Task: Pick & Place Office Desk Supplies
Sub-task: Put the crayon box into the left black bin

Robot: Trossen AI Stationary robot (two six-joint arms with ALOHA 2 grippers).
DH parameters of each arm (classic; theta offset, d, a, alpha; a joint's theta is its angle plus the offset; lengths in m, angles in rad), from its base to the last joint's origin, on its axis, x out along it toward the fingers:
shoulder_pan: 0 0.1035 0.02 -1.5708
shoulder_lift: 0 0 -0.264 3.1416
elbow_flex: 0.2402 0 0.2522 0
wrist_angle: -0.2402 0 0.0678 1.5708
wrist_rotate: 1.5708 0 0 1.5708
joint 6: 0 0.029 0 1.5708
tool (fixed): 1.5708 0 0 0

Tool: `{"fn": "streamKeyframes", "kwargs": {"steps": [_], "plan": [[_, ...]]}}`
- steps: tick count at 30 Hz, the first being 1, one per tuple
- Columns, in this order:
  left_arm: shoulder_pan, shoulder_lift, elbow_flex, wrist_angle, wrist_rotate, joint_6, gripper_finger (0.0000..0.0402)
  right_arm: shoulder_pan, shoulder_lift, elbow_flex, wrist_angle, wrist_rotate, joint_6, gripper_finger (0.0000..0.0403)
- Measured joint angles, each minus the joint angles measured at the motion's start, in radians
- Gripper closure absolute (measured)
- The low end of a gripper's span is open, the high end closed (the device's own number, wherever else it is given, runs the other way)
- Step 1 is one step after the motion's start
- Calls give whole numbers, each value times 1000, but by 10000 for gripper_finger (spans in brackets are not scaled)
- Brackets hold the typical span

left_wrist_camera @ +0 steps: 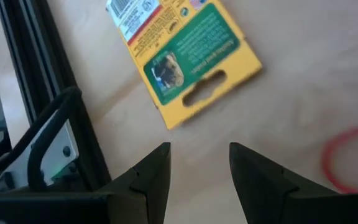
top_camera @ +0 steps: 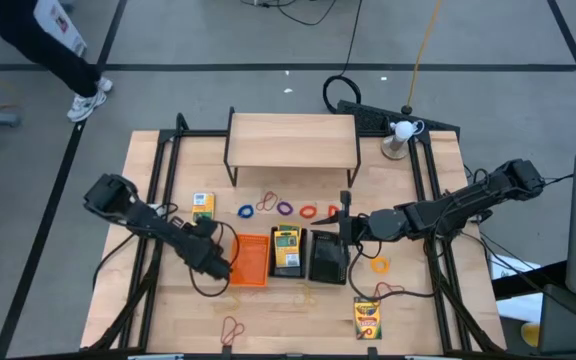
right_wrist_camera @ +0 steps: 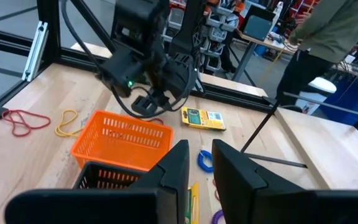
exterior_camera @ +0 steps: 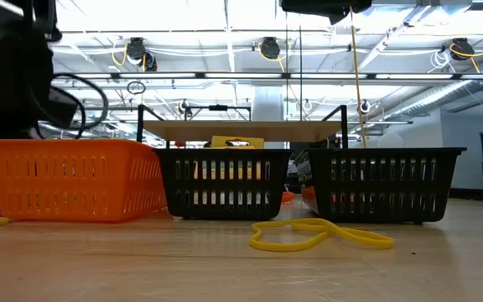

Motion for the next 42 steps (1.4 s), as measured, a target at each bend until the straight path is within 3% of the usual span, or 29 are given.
{"fn": "streamKeyframes", "kwargs": {"steps": [9,21,25,31,42], "plan": [[52,9,-78,109,-116,0,236,0,0,0,0,0,-11,344],[105,9,-79,143,-176,74,238,0,0,0,-2,0,15,344],[107,9,-79,150,-172,90,276,0,0,0,-2,0,14,344],[107,9,-79,221,-169,157,389,0,0,0,-2,0,13,344],[107,8,-70,217,-179,185,400,0,0,0,-1,0,11,344]]}}
